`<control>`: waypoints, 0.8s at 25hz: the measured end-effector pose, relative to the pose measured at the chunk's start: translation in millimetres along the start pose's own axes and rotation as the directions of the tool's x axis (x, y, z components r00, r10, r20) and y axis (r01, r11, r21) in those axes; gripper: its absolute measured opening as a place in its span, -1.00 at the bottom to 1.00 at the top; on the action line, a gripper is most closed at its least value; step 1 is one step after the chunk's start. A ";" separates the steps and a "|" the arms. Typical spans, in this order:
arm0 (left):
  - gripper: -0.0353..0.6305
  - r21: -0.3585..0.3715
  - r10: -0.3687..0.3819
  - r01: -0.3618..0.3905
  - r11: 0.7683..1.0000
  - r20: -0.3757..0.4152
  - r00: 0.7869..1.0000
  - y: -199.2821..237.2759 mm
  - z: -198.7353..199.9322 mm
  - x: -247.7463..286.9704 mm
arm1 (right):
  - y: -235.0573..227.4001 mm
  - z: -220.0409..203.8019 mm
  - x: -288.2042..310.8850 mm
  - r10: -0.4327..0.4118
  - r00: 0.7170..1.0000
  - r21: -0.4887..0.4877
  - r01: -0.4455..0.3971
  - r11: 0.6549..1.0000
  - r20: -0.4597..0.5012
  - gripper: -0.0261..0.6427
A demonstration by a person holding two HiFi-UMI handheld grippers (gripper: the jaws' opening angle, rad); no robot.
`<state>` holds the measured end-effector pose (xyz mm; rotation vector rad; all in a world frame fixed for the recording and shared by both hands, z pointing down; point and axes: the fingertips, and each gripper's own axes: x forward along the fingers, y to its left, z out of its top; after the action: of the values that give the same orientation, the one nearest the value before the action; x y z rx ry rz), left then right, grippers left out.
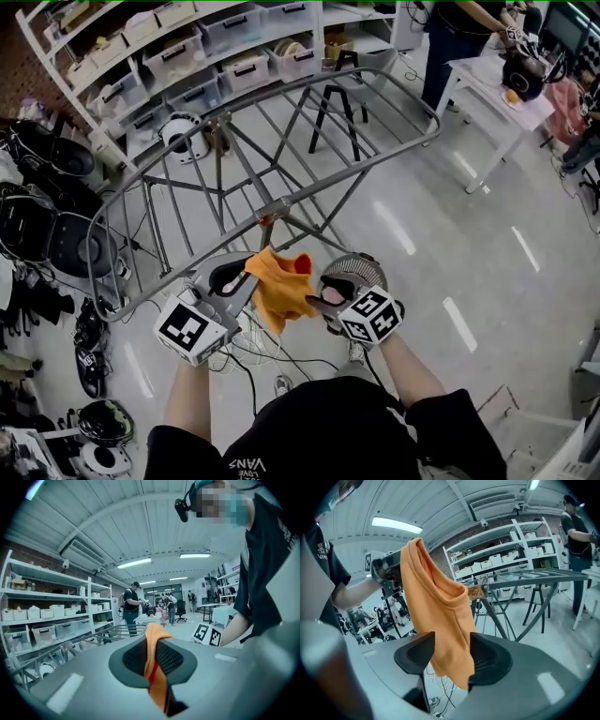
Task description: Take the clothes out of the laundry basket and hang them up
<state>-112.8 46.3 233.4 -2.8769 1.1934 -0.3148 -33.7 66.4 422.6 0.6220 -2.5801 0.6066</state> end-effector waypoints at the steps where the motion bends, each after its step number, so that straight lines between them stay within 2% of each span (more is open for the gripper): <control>1: -0.82 0.004 -0.012 0.012 1.000 0.009 1.000 -3.6 4.5 1.1 | -2.2 2.2 4.1 -0.004 1.000 -0.005 0.004 1.000 0.004 -0.25; 3: -0.82 0.010 -0.042 0.042 0.999 0.023 0.999 -9.5 11.0 1.0 | -11.0 8.7 8.7 -0.029 0.999 -0.003 0.030 1.000 0.030 -0.21; 5: -0.82 0.001 -0.059 0.059 0.998 0.043 0.997 -12.0 17.7 -1.1 | -19.3 15.7 9.7 -0.053 0.997 0.000 0.053 0.999 0.065 -0.06; 7: -0.82 -0.001 -0.057 0.057 0.998 0.055 0.997 -11.6 21.8 -3.1 | -19.7 18.1 9.3 -0.025 0.997 -0.015 0.026 1.000 0.079 -0.01; 8: -0.82 0.000 -0.053 0.054 0.999 0.055 0.997 -10.8 22.5 -3.3 | -17.8 18.3 8.3 0.005 0.997 -0.027 -0.003 1.000 0.078 -0.06; 9: -0.82 0.001 -0.052 0.052 0.999 0.054 0.997 -10.3 23.1 -2.8 | -16.1 19.1 6.4 0.033 0.997 -0.043 -0.029 0.999 0.075 -0.21; 11: -0.82 0.004 -0.050 0.050 0.999 0.051 0.997 -10.6 24.9 -0.8 | -16.0 23.2 0.2 0.063 0.995 -0.081 -0.057 0.995 0.075 -0.67; 12: -0.82 0.004 -0.045 0.045 0.999 0.048 0.998 -10.7 25.7 0.1 | -17.3 25.8 -3.6 0.070 0.995 -0.099 -0.062 0.993 0.076 -0.81; 17: -0.82 -0.008 0.057 -0.057 0.998 0.015 0.998 2.8 21.9 1.0 | -33.7 41.3 -35.1 0.075 0.993 -0.149 -0.062 0.987 0.087 -0.83; 20: -0.82 0.019 0.115 -0.115 0.993 -0.028 0.993 8.3 13.6 1.6 | -49.1 54.5 -61.9 0.090 0.988 -0.133 -0.073 0.988 0.123 -0.83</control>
<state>-114.8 38.4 219.6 -2.7839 1.3473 -0.3631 25.8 19.9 363.3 0.5308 -2.7505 0.4353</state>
